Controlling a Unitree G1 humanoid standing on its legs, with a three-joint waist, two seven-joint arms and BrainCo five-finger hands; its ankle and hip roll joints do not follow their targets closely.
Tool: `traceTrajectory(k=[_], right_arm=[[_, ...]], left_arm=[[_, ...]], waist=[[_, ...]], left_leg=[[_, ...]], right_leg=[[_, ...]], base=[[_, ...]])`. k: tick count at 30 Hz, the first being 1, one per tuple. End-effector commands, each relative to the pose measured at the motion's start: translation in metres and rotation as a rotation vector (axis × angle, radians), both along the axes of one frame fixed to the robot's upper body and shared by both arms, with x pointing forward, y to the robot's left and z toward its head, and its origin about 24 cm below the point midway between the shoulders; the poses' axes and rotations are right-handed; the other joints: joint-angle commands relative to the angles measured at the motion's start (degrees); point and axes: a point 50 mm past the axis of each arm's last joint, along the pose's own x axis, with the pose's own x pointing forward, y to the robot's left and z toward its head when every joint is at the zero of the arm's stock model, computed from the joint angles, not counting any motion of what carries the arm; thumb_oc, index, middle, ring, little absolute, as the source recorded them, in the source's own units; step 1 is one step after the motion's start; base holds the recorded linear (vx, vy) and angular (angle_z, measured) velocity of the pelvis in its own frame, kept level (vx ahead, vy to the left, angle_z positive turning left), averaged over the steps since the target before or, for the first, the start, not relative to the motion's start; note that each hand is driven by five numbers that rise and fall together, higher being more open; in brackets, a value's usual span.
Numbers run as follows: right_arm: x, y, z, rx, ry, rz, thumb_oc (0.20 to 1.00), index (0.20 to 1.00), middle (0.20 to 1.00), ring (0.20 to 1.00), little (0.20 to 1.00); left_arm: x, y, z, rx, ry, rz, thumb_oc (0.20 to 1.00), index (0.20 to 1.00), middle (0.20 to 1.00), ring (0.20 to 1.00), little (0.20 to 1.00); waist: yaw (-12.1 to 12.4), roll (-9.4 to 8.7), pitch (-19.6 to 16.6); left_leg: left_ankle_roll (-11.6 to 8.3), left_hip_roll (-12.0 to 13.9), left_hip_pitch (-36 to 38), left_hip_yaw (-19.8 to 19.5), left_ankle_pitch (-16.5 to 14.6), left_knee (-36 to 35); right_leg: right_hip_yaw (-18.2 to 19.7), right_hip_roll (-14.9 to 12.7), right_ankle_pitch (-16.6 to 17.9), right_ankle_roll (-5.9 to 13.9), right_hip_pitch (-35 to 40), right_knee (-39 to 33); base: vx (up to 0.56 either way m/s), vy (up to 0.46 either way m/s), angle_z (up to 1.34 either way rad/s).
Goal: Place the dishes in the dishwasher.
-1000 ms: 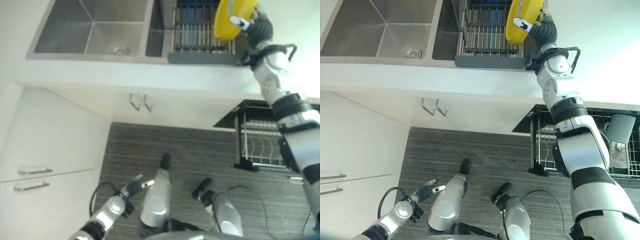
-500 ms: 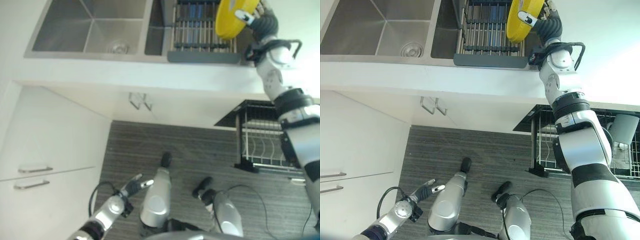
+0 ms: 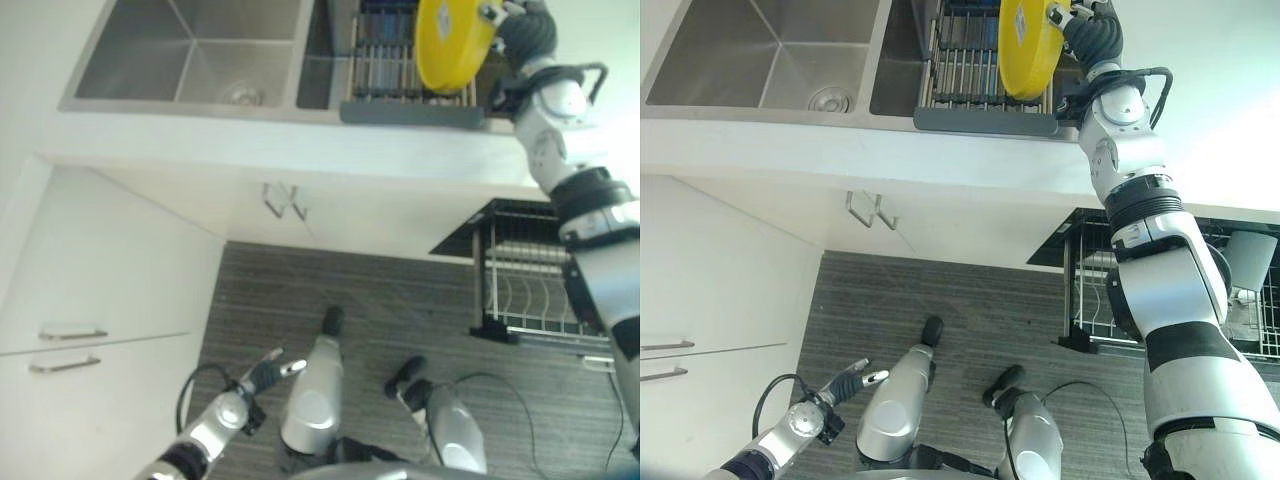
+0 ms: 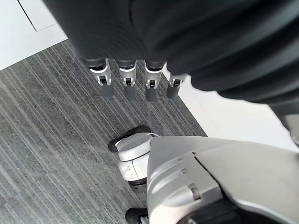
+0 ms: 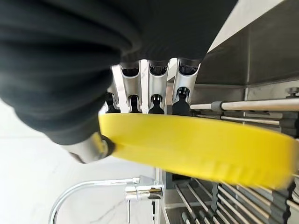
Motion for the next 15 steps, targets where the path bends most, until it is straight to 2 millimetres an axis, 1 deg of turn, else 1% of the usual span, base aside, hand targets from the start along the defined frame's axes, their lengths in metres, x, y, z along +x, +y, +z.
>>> traceTrajectory(k=[1,4,12,15], right_arm=[[-0.014,-0.009,0.045,-0.055,-0.157,-0.065,0.200,0.200,0.200,0.200,0.200],[-0.014,-0.010,0.045,-0.054,-0.154,-0.072,0.200,0.200,0.200,0.200,0.200],[-0.011,-0.009,0.037,-0.050,-0.132,-0.072,0.200,0.200,0.200,0.200,0.200],[-0.011,-0.007,0.034,0.042,-0.144,-0.005,0.200,0.200,0.200,0.200,0.200]], left_arm=[[-0.031,0.005,-0.012,0.056,0.098,-0.078,1.000,1.000,1.000,1.000,1.000],[-0.029,0.006,-0.011,0.058,0.096,-0.078,1.000,1.000,1.000,1.000,1.000],[-0.030,0.004,-0.013,0.056,0.105,-0.067,1.000,1.000,1.000,1.000,1.000],[-0.030,0.002,-0.015,0.045,0.111,-0.055,1.000,1.000,1.000,1.000,1.000]], waist=[[2.31,-0.76,-0.92],[2.38,-0.91,-0.92],[2.18,-0.80,-0.93],[1.92,-0.70,-0.94]], left_leg=[[0.46,1.68,-2.79,-1.04,-3.53,5.15],[0.53,1.63,-2.93,-1.13,-3.61,5.19],[0.41,1.81,-2.30,-0.87,-3.53,5.00],[0.27,1.94,-1.70,-0.54,-3.38,4.65]], right_leg=[[4.76,-0.19,0.12,1.33,2.56,-2.04],[4.77,-0.08,0.21,1.42,2.51,-2.16],[4.78,-0.11,0.33,1.43,3.12,-2.64],[4.93,-0.03,0.49,1.51,3.55,-3.13]], base=[[0.00,0.000,0.00],[0.00,0.000,0.00],[0.00,0.000,0.00],[0.00,0.000,0.00]])
